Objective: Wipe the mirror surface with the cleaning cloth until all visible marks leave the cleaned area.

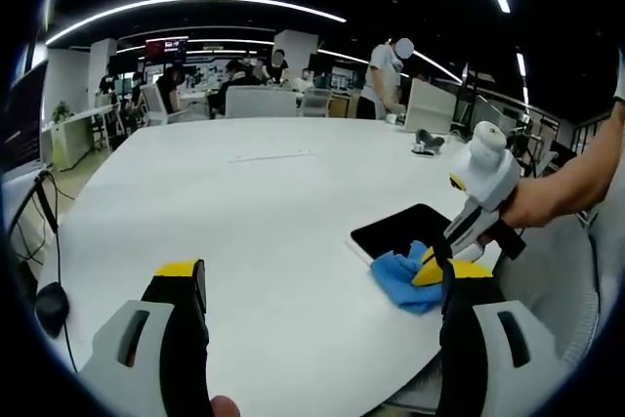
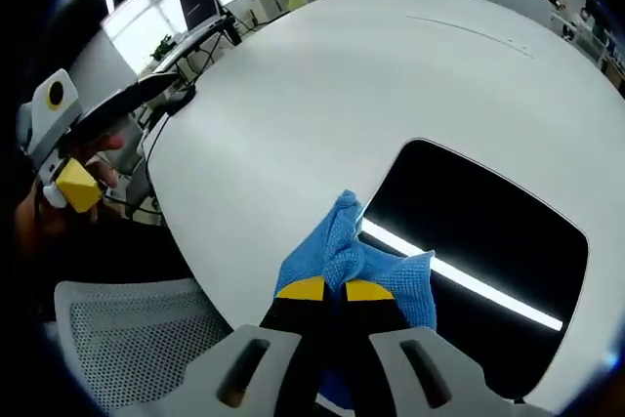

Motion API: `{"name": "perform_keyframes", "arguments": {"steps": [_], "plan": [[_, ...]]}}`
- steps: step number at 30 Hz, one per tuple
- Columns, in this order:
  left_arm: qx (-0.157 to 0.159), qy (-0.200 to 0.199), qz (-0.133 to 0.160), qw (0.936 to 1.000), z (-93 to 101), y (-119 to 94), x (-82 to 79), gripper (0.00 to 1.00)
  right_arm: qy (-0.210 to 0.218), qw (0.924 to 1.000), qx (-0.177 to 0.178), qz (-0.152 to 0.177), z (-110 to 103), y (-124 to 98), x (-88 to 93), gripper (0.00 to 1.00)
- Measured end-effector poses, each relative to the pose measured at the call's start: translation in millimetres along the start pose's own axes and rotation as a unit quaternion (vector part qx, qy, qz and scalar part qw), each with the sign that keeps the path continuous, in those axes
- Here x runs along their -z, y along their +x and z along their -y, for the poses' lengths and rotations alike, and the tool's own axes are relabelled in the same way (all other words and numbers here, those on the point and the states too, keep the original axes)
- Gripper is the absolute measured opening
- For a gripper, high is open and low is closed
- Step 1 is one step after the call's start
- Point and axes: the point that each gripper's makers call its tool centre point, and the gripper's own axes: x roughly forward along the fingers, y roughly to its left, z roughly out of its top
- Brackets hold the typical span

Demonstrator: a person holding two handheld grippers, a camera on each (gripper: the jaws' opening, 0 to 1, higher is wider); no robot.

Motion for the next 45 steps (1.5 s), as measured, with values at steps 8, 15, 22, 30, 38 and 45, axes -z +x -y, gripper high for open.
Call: {"name": "perform_keyframes", "arguments": {"steps": [8,15,22,30,38,45], "plan": [[0.001,-0.003,0.003,1.0000,-1.9,3.1,-1.3,0.99,-0.002,1.0000,0.003,0.000,3.0,-0.9,-0.4,0.00],[0.004,-0.004,0.003,1.0000,0.3,6.1,-1.3,0.99,-0.002,0.9999,0.011,0.000,10.2,-2.8,-1.7,0.00],[0.009,-0.004,0.001,1.0000,3.3,6.4,1.2,0.99,-0.010,0.9998,0.015,0.002,14.1,0.0,-5.8,0.00],[0.015,0.004,-0.008,0.9998,8.7,8.1,5.5,0.99,-0.041,0.9987,0.031,0.005,23.6,3.7,-18.4,0.00],[0.015,-0.001,-0.009,0.9999,9.8,11.0,7.7,0.99,-0.035,0.9987,0.037,0.007,43.1,7.0,-34.0,0.00],[0.015,0.001,-0.008,0.9998,12.9,11.2,6.1,0.99,-0.035,0.9986,0.039,0.008,51.4,11.0,-47.1,0.00]]}}
